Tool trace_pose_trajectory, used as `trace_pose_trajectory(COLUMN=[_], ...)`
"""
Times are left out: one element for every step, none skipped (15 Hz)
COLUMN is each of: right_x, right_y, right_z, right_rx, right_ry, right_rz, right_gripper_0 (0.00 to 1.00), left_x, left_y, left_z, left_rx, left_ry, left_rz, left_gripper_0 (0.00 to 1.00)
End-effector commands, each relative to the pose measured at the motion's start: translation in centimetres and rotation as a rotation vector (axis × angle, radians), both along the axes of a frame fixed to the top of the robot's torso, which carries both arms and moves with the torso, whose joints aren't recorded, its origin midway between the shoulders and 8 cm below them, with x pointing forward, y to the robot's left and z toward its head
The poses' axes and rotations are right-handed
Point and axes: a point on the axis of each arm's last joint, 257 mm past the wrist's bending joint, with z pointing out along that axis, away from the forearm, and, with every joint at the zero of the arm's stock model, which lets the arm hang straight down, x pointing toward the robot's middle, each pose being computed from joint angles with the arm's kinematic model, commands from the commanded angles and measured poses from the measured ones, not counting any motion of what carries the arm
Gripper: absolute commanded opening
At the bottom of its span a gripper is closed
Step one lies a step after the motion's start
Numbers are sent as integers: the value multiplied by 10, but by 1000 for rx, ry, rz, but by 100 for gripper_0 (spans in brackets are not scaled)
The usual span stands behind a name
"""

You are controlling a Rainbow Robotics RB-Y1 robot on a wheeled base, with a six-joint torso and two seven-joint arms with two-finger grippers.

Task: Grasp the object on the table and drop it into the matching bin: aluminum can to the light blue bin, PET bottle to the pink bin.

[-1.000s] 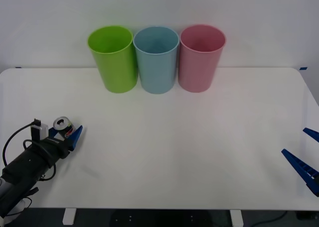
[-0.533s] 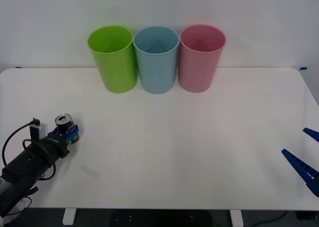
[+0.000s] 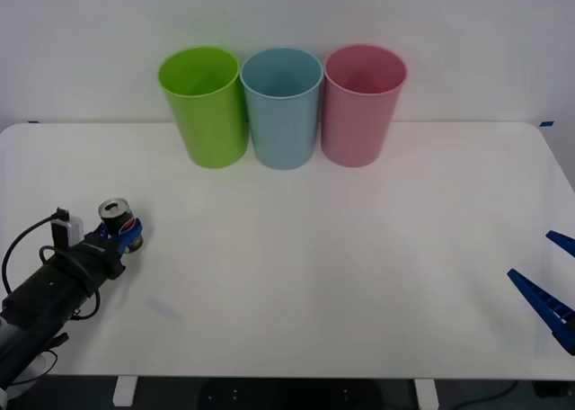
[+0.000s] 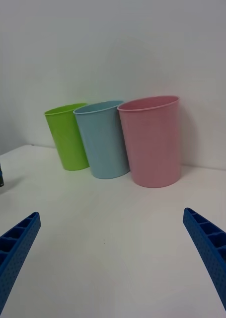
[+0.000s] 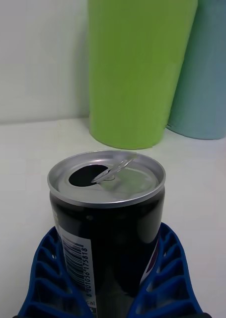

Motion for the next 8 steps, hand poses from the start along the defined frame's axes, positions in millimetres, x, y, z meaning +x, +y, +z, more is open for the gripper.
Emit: trace_pose_trajectory(right_x=[0, 0, 0, 0, 0, 0, 0, 0], right_y=[0, 0, 0, 0, 0, 0, 0, 0], right_z=[0, 0, 0, 0, 0, 0, 0, 0], right_rx=[0, 0, 0, 0, 0, 0, 0, 0], right_ry=[0, 0, 0, 0, 0, 0, 0, 0], right_rz=[0, 0, 0, 0, 0, 0, 0, 0], right_gripper_0=[100, 100, 100, 100, 100, 100, 100, 100], left_x=[-3, -5, -9, -12, -15, -18, -20, -21], left_y=[-5, -10, -13, -16, -20, -25, -30, -34], left_z=[14, 23, 30, 42, 52, 60, 69, 80], left_rx=[9, 9, 16, 20, 16, 9, -13, -27], left_ry=[-32, -52, -66, -91, -111, -126, -144, -165], left_rz=[-16, -29, -37, -45, -56, -67, -76, -84], left_gripper_0=[0, 0, 0, 0, 0, 0, 0, 0])
